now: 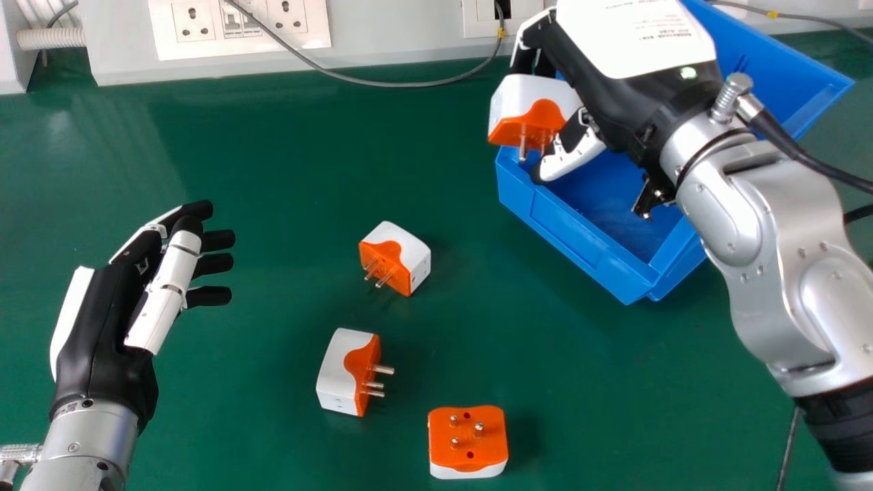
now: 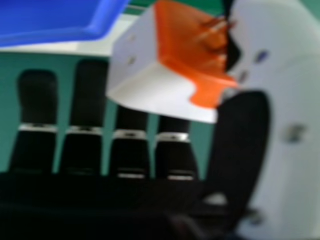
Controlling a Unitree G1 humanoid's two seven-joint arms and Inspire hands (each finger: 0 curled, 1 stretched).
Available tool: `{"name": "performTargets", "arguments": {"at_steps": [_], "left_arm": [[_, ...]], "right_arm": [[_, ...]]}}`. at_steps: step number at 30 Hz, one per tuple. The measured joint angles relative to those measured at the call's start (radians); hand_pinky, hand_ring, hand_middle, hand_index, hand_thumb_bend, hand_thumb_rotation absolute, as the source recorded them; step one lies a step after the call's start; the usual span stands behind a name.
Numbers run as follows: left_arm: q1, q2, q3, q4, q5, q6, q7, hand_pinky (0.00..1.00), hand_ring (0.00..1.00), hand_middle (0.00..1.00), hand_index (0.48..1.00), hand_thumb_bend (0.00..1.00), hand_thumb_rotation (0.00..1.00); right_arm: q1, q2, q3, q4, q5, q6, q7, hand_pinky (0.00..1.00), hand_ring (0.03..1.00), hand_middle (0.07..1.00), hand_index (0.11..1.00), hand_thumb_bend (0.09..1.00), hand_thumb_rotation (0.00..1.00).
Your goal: Pick all objects and put in blue box
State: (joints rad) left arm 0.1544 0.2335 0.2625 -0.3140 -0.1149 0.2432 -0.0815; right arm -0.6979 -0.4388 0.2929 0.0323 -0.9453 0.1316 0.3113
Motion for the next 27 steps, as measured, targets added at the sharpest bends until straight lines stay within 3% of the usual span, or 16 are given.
{"name": "performTargets", "arguments": {"at_steps": [27], "left_arm": [[0.01, 0.0, 0.002, -0.008, -0.001, 0.0, 0.0, 0.63, 0.73, 0.74, 0.801, 0.28, 0.74]], "right_arm": [[-0.065, -0.077, 0.019, 0.168, -0.044, 0.029, -0.053, 0.31, 0.429, 0.535, 0.547, 0.488, 0.0]]}}
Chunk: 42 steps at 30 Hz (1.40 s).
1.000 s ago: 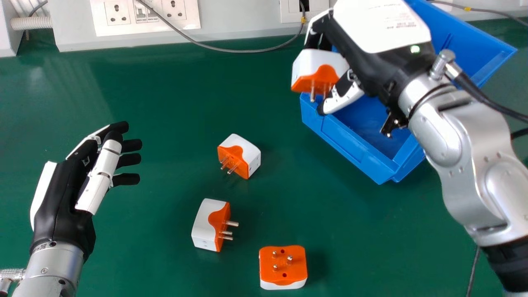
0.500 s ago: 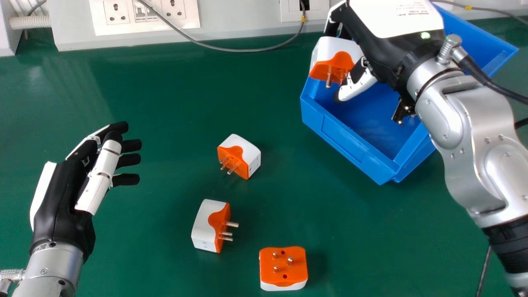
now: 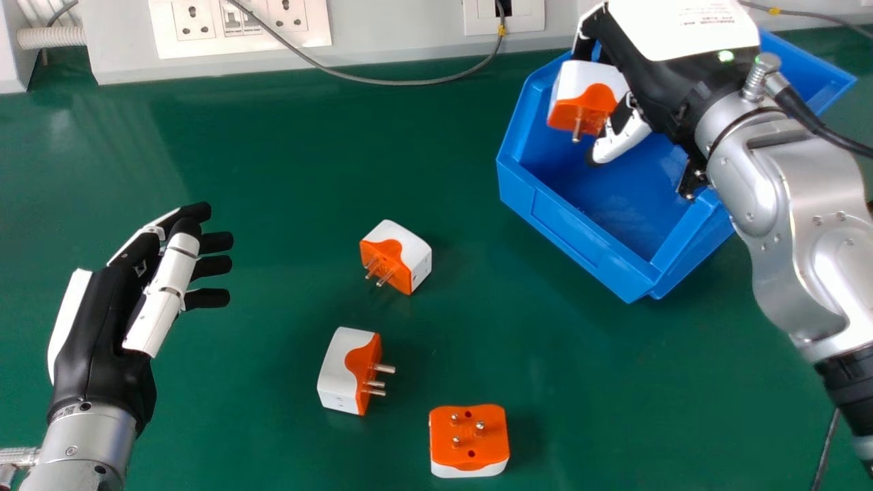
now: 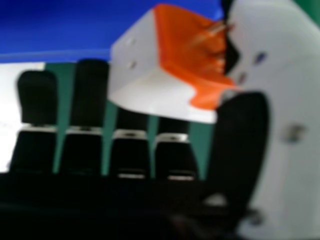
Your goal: Pick all objects and put in blue box
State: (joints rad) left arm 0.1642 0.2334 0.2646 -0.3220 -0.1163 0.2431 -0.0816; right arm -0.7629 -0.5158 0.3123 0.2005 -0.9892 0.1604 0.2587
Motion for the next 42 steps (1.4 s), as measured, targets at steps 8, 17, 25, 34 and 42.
{"name": "performTargets", "arguments": {"at_steps": [8, 17, 25, 34, 42], "left_arm": [[0.0, 0.0, 0.001, -0.002, 0.0, 0.0, 0.0, 0.62, 0.73, 0.74, 0.801, 0.28, 0.74], [0.002, 0.0, 0.001, -0.006, 0.0, 0.001, 0.0, 0.62, 0.73, 0.74, 0.8, 0.28, 0.74], [0.005, 0.0, 0.001, -0.015, 0.001, 0.002, 0.003, 0.62, 0.73, 0.74, 0.799, 0.28, 0.74], [0.005, -0.001, -0.003, -0.016, 0.001, 0.004, 0.007, 0.62, 0.73, 0.74, 0.799, 0.28, 0.73], [0.01, -0.008, -0.007, -0.027, 0.002, 0.009, 0.017, 0.62, 0.73, 0.74, 0.799, 0.28, 0.73]], "right_arm": [[-0.013, -0.011, 0.004, 0.05, -0.002, -0.001, -0.028, 0.32, 0.427, 0.534, 0.544, 0.489, 0.0], [-0.021, -0.011, 0.009, 0.076, -0.001, -0.001, -0.054, 0.32, 0.423, 0.53, 0.539, 0.491, 0.0], [-0.051, -0.01, 0.02, 0.112, -0.001, -0.004, -0.073, 0.32, 0.423, 0.53, 0.537, 0.491, 0.0], [-0.058, -0.011, 0.038, 0.153, -0.001, -0.022, -0.095, 0.32, 0.426, 0.537, 0.529, 0.491, 0.0], [-0.062, -0.011, 0.066, 0.201, -0.002, -0.045, -0.127, 0.33, 0.428, 0.534, 0.531, 0.492, 0.0]]}}
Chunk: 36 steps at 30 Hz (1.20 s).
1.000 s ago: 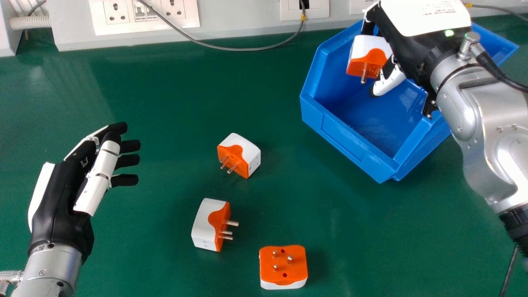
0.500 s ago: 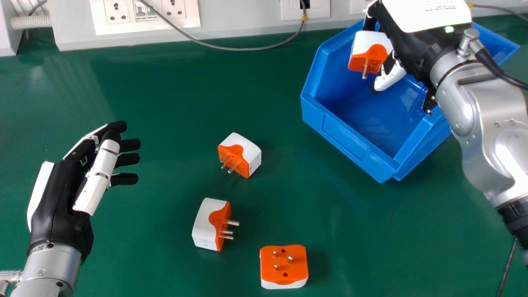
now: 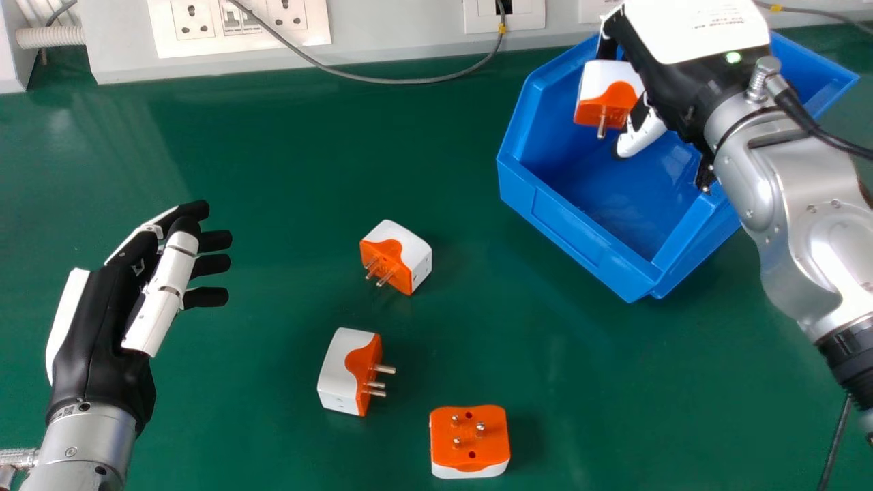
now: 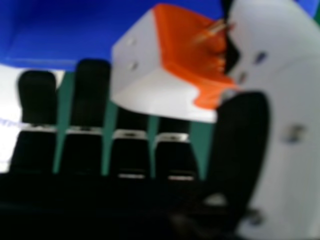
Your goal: Pick all objects and put in blue box
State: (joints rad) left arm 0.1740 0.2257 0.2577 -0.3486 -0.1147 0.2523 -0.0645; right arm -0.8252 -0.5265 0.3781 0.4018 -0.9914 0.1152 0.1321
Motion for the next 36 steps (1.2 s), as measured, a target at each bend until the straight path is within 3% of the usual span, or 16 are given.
{"name": "performTargets", "arguments": {"at_steps": [10, 36], "left_arm": [[0.017, -0.009, -0.008, -0.011, 0.017, -0.001, 0.001, 0.62, 0.72, 0.73, 0.797, 0.28, 0.73], [0.024, -0.012, -0.008, -0.013, 0.027, -0.012, -0.002, 0.62, 0.73, 0.74, 0.799, 0.29, 0.73]], "right_arm": [[-0.031, -0.01, 0.029, 0.064, 0.0, -0.044, -0.011, 0.33, 0.435, 0.53, 0.522, 0.494, 0.0], [-0.073, -0.035, 0.089, 0.123, -0.04, -0.109, -0.04, 0.34, 0.456, 0.528, 0.484, 0.497, 0.0]]}}
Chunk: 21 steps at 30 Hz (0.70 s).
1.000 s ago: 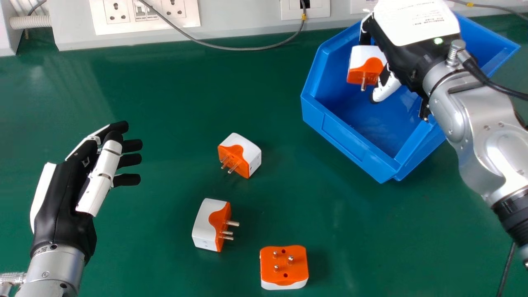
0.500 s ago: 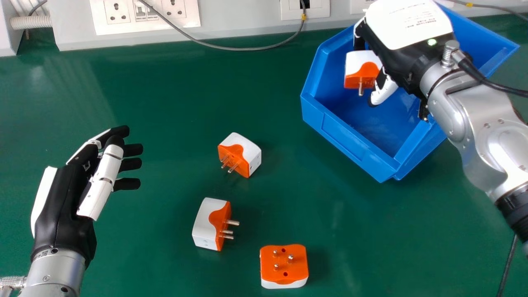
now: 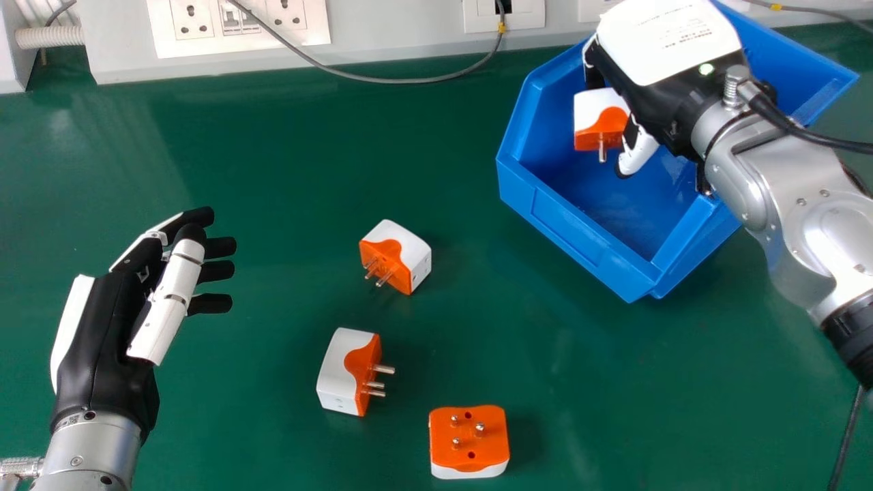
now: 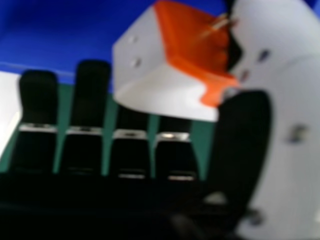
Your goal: Pick all objects and put in blue box
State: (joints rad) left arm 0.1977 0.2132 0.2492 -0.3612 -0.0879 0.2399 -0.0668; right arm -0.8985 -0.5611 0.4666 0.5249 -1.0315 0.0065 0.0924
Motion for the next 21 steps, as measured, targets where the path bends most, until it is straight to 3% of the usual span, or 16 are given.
{"name": "performTargets", "arguments": {"at_steps": [21], "left_arm": [[0.014, -0.005, 0.0, -0.011, 0.002, 0.0, 0.0, 0.63, 0.73, 0.74, 0.8, 0.29, 0.73]], "right_arm": [[-0.008, 0.008, 0.036, 0.065, -0.002, -0.013, -0.038, 0.34, 0.442, 0.514, 0.453, 0.498, 0.0]]}}
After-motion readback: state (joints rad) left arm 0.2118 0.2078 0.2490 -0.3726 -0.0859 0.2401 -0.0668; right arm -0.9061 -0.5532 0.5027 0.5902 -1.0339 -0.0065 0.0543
